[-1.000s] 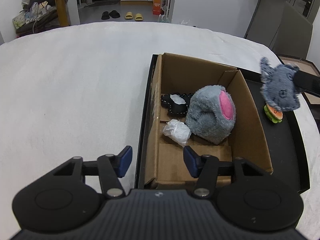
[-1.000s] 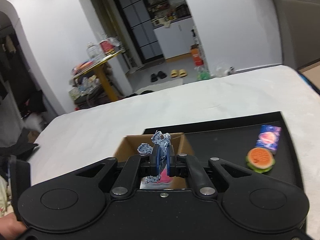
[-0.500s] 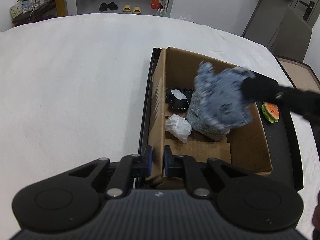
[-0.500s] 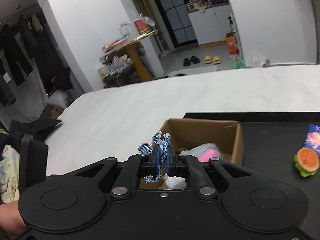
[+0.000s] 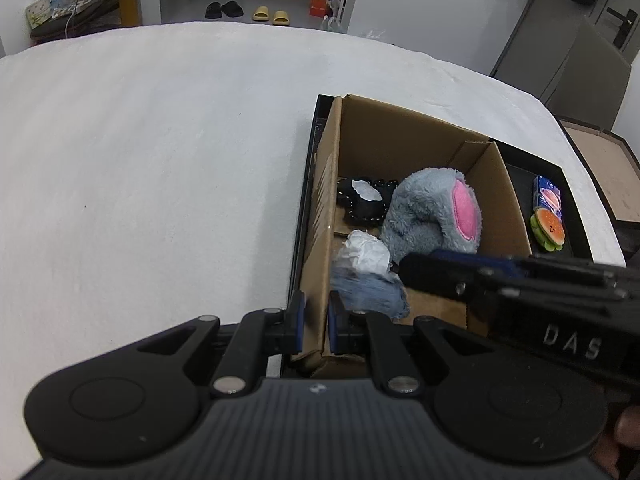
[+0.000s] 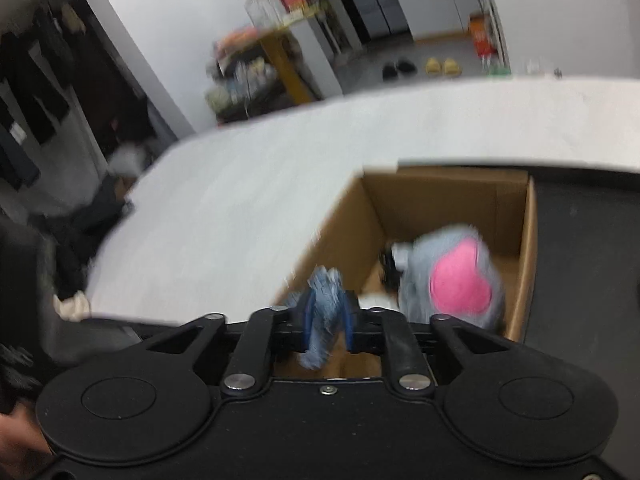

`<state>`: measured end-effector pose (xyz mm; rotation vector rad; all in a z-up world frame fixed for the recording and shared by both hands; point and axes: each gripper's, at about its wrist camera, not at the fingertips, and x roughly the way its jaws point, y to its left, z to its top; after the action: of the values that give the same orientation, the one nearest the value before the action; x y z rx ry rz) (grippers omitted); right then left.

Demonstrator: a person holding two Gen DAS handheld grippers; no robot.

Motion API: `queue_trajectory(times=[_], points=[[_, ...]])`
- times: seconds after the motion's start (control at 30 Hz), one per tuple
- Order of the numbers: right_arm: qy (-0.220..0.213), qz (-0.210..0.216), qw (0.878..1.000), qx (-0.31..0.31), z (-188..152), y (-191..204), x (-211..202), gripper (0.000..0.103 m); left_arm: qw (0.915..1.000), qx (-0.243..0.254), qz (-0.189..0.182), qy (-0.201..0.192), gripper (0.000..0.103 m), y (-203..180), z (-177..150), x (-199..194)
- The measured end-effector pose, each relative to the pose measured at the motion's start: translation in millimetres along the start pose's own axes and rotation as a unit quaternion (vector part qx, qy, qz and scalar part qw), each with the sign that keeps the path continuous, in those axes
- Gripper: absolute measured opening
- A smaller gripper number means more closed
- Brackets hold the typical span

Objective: Organize soft objects
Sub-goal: 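Carry the blue-grey cloth into the box and open the right gripper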

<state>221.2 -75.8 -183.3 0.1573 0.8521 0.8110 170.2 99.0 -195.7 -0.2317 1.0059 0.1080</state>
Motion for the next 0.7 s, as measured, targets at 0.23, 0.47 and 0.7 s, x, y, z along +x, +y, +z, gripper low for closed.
queue_trajectory(times=[0.23, 0.47, 0.7], points=[[0.005, -0.005, 1.0, 0.012, -8, -4, -11, 0.029, 1.0, -0.003, 0.005, 0.002, 0.011, -4, 1, 2], [-0.007, -0.017, 1.0, 0.021, -10, -10, -24, 0.029, 0.9997, 0.012, 0.022, -0.006, 0.014, -11, 2, -3], [-0.019, -0.028, 0.999, 0.015, -8, -11, -31, 0.044, 0.9994, 0.01, 0.033, 0.002, 0.033, -17, 4, -3]])
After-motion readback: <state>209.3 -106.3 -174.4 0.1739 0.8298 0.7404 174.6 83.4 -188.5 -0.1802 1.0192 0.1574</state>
